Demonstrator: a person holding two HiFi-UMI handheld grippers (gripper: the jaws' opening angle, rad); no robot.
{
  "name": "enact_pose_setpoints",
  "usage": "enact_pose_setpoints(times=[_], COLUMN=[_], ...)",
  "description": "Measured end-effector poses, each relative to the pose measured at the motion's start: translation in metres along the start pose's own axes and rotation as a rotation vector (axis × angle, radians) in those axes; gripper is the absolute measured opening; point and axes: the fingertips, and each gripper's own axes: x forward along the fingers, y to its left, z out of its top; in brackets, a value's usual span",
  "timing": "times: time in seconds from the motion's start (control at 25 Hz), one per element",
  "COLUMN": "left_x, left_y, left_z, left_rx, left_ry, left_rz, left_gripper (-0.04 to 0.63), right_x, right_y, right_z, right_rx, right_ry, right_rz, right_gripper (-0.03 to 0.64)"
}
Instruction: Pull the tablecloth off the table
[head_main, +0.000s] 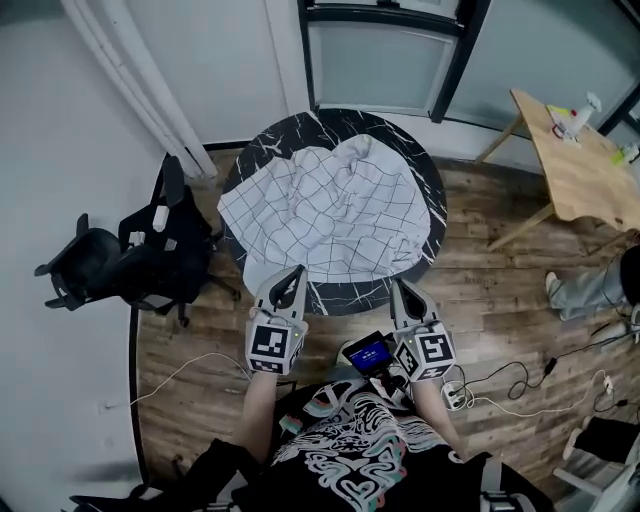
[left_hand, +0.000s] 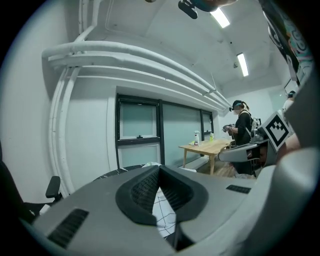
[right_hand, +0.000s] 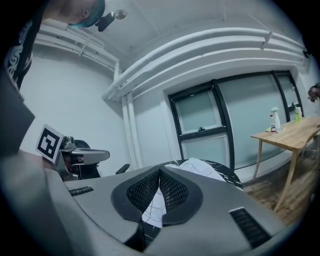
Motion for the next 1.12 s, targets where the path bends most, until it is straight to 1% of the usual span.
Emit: enact_pose_setpoints(times=[0.2, 0.44, 0.56, 0.68, 0.88, 1.0, 1.12], left_x=[0.026, 0.042, 0.047, 0.054, 0.068, 0.076, 0.080], left_y=[-0.005, -0.007, -0.010, -0.014, -0.013, -0.011, -0.015], left_z=[0.010, 0.019, 0.023, 0.021, 0.026, 0.031, 0.031], left_rx=[0.019, 0.033, 0.035, 0.042, 0.025, -0.005, -0.001], left_ry=[0.000, 0.011, 0.003, 0.009, -0.016, -0.034, -0.036], left_rz=[-0.005, -0.017, -0.025, -0.045, -0.051, -0.047, -0.069], left_gripper=[0.003, 0.003, 0.003, 0.003, 0.003, 0.003, 0.003], right_x=[0.013, 0.018, 0.013, 0.014, 0.021, 0.023, 0.024], right_y=[-0.024, -0.028, -0.032, -0.037, -0.047, -0.046, -0.047], right_z=[0.007, 0.010, 0.007, 0.006, 0.018, 0.021, 0.017], right_rx=[-0.005, -0.027, -0.024, -0.049, -0.077, -0.089, -0.090], right_ry=[0.002, 0.016, 0.026, 0.032, 0.008, 0.013, 0.025], right_rz=[0.005, 0.040, 0.034, 0.027, 0.006, 0.008, 0.003], right_gripper=[0.034, 0.051, 0.051, 0.052, 0.063, 0.064, 0.064])
